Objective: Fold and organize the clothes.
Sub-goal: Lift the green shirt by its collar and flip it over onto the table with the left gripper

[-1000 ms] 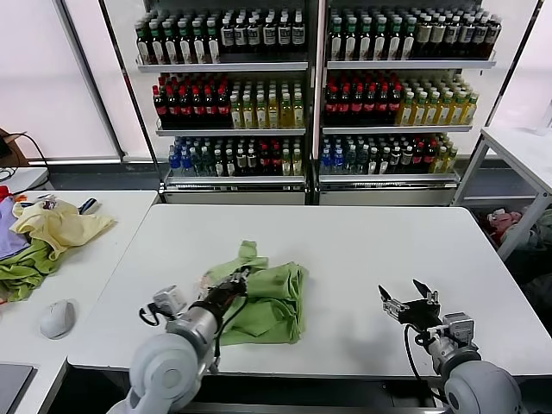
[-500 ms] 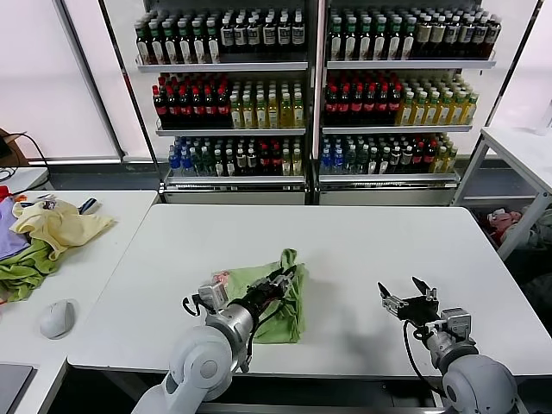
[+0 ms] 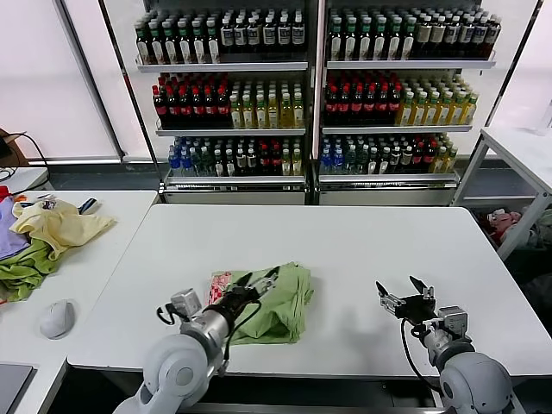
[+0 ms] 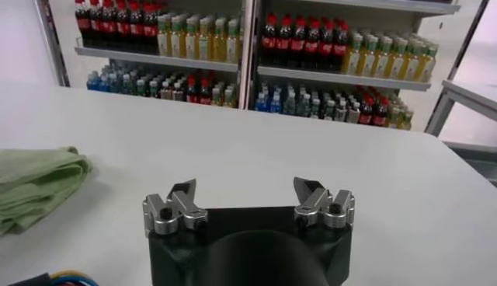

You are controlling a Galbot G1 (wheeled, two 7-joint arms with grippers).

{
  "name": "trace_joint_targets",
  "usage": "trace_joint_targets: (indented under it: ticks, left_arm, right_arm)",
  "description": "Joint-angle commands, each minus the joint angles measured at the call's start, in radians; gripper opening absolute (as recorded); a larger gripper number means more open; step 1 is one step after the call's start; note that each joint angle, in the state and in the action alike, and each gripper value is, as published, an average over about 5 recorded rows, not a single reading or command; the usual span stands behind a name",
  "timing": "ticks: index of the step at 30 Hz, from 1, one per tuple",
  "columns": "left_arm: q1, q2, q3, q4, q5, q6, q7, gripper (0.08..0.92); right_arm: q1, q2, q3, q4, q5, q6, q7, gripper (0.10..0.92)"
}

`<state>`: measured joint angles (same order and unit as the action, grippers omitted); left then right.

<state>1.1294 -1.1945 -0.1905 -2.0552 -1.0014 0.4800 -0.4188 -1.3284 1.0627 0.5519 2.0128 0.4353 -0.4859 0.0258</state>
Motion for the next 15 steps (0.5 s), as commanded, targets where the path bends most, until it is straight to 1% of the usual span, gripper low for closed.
trace_joint_targets:
  ticks: [1,8,15]
  left_arm:
    - [0.158,0.06,-0.103,0.121,0.453,-0.092,-0.008,0.82]
    - [0.181,0.026,-0.061,0.139,0.52,-0.08,-0.014,0.823]
    - [0.151,-0.007,-0.021,0.146,0.523,-0.039,-0.019,0.823]
  right_arm:
    - [0.005,0.003,-0.004,-0.004,-0.003,0.001,0.0,0.823]
    - [0.003,0.005,-0.006,0.005,-0.007,-0.002,0.002,0.823]
    - [-0.004,0.005,0.001,0.016,-0.007,-0.005,0.003,0.823]
